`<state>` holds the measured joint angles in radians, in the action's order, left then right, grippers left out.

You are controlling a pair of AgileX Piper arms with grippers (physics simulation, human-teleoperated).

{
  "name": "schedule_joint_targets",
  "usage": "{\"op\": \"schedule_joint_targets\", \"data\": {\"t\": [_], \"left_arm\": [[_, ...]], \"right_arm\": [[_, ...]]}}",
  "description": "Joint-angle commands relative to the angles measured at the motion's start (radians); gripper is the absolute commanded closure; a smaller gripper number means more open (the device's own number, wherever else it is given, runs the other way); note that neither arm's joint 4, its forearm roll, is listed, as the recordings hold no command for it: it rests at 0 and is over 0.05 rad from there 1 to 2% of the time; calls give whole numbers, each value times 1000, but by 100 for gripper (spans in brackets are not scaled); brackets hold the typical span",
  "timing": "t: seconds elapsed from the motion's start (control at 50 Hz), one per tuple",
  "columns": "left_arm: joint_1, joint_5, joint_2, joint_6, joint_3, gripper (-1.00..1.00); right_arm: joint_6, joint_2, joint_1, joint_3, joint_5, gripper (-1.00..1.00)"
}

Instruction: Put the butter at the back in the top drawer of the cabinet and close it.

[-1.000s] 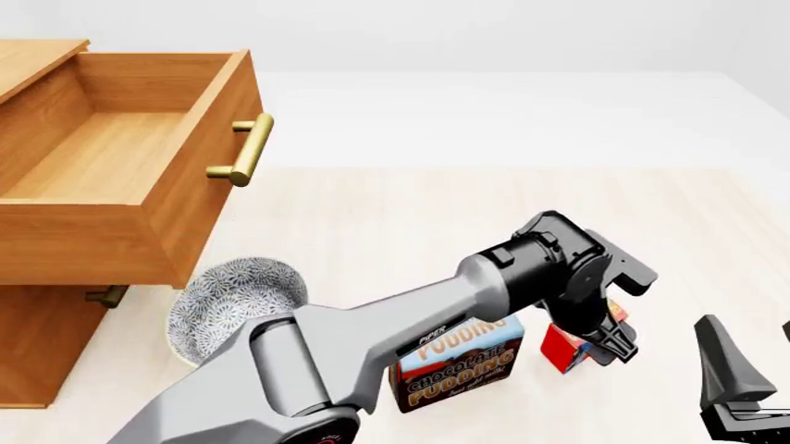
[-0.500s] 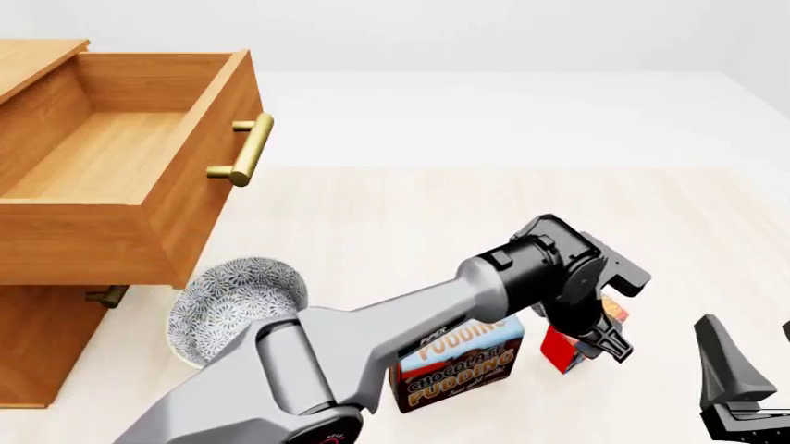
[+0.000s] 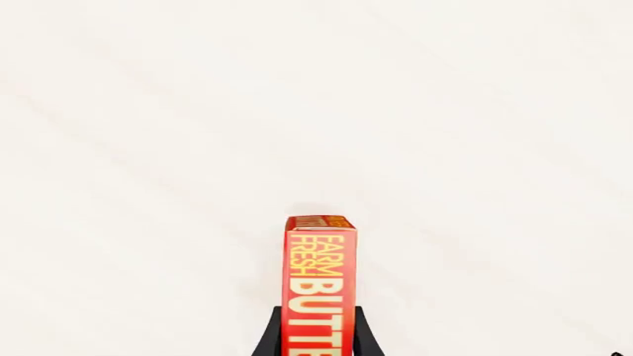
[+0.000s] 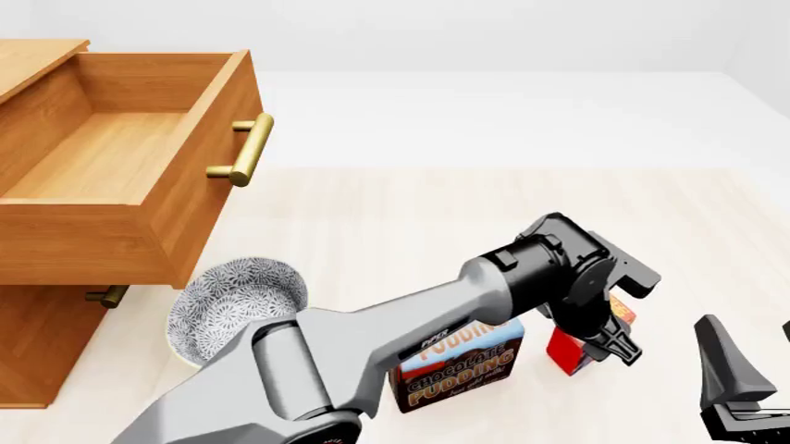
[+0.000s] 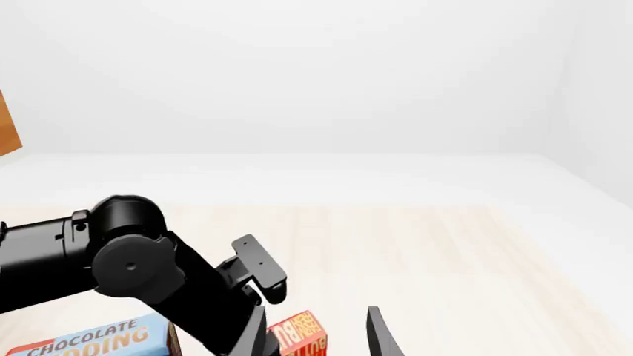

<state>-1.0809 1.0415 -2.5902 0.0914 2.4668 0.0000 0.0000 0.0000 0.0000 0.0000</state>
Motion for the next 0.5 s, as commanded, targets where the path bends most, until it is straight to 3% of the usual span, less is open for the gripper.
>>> {"op": "schedule_joint_targets", "data": {"t": [0.02, 0.18, 0.42, 0.5], "left_arm": [[-12, 16, 76, -44, 28, 100], [-8, 45, 134, -64, 51, 100], [11, 63, 256, -113, 15, 100], [15, 144, 246, -130, 108, 100]], "right_arm": [[0, 0, 0, 0, 0, -100], [0, 0, 0, 0, 0, -100], [0, 0, 0, 0, 0, -100], [0, 0, 0, 0, 0, -100]]}}
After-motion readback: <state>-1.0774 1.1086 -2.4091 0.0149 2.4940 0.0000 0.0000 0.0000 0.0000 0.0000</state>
